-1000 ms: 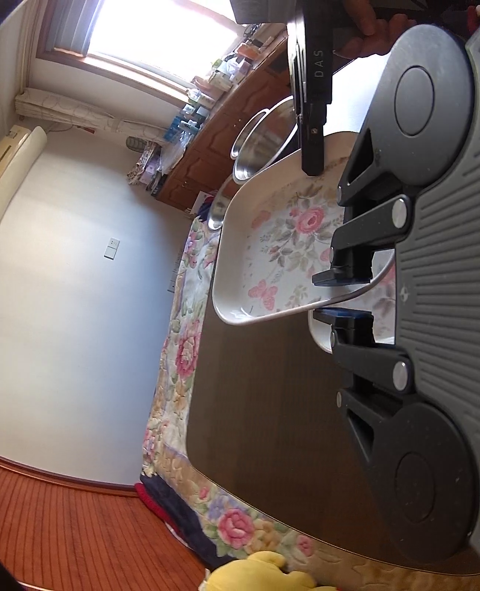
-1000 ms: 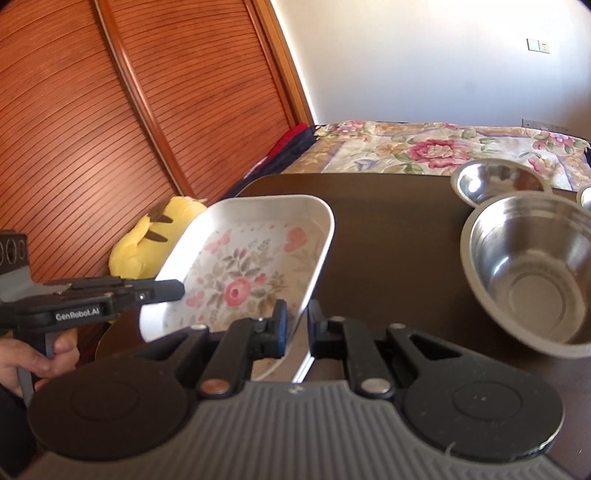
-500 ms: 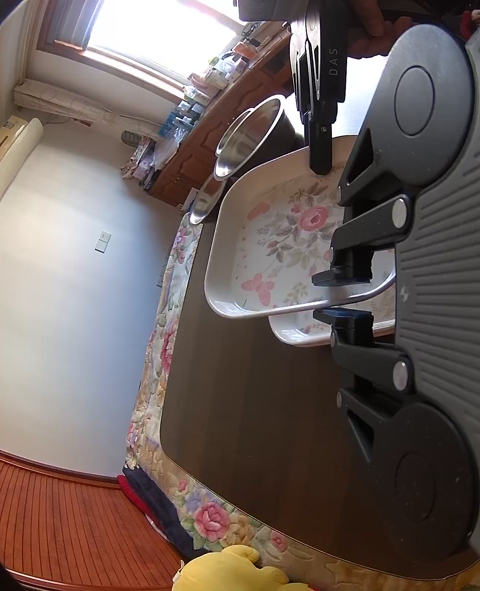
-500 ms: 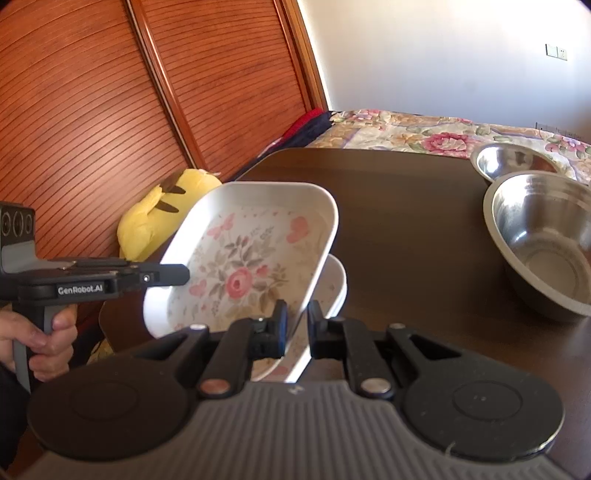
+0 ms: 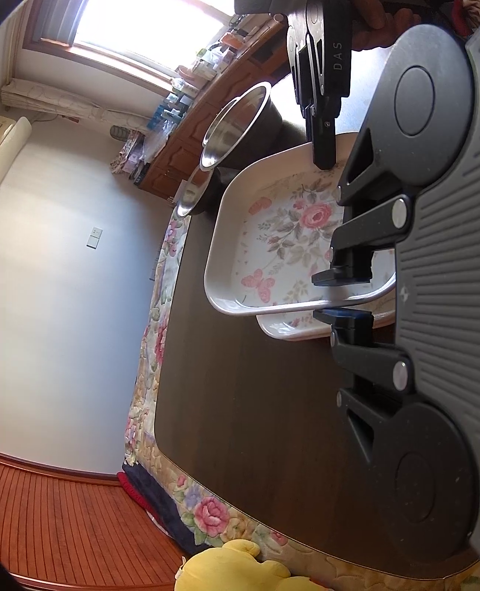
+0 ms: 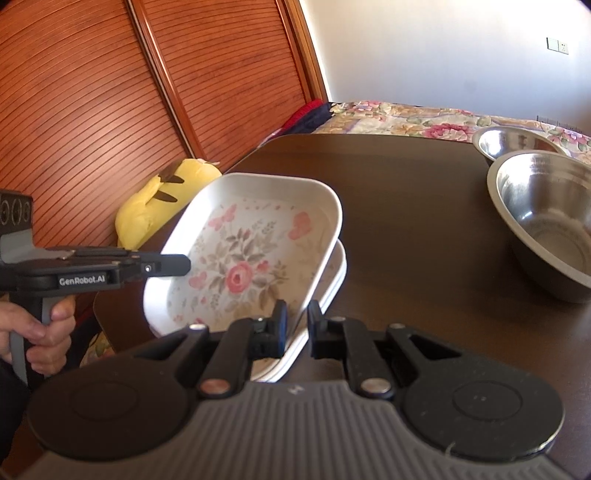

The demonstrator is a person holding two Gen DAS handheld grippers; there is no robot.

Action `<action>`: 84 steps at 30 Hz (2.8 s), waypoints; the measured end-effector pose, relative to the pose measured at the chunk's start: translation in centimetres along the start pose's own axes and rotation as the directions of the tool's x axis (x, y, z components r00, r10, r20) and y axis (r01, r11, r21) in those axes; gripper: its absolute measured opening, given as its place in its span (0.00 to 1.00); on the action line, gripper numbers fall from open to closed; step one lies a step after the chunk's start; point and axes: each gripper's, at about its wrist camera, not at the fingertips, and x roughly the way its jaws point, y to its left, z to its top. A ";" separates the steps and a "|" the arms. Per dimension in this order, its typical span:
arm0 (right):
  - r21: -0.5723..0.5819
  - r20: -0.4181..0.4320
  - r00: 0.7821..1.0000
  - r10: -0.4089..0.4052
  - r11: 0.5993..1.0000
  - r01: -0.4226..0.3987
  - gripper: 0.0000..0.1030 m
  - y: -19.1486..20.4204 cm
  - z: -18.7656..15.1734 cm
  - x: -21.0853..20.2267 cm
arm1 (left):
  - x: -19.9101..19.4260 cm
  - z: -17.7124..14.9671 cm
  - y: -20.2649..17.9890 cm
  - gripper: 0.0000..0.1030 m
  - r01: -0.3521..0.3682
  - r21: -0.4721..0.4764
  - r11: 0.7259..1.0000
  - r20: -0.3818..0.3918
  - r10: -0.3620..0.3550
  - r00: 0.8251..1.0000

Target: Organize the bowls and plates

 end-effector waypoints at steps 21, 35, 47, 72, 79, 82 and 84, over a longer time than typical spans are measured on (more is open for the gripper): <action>-0.051 0.010 1.000 -0.016 0.999 0.017 0.17 0.3 -0.5 -0.1 | 0.1 -0.1 0.4 0.10 -0.015 -0.006 1.000 0.002 0.015 1.000; -0.049 0.037 0.999 -0.033 0.998 0.035 0.17 0.1 -0.3 -0.5 | -0.4 -0.1 0.1 0.11 -0.069 0.038 0.997 0.009 0.068 0.998; -0.041 0.121 0.990 -0.069 0.996 0.075 0.17 -0.6 -0.6 -2.4 | -0.6 0.8 -1.0 0.29 -0.122 0.102 0.987 0.042 0.118 0.992; -0.019 0.352 0.890 -0.290 0.948 0.317 0.61 -9.1 0.7 -8.7 | 4.9 6.9 -10.4 0.74 -0.028 0.277 0.960 0.101 0.000 0.995; 0.032 0.330 0.875 -0.354 0.931 0.364 0.61 -13.8 0.8 -8.8 | 9.1 8.1 -14.3 0.74 0.028 0.301 0.953 0.054 -0.046 0.997; 0.058 0.308 0.878 -0.367 0.928 0.368 0.61 -15.8 1.0 -8.8 | 11.0 8.2 -15.4 0.73 0.062 0.289 0.955 0.018 -0.070 0.997; 0.077 0.290 0.884 -0.368 0.929 0.361 0.61 -16.8 1.2 -8.6 | 12.1 8.3 -15.8 0.66 0.080 0.276 0.958 -0.011 -0.080 0.997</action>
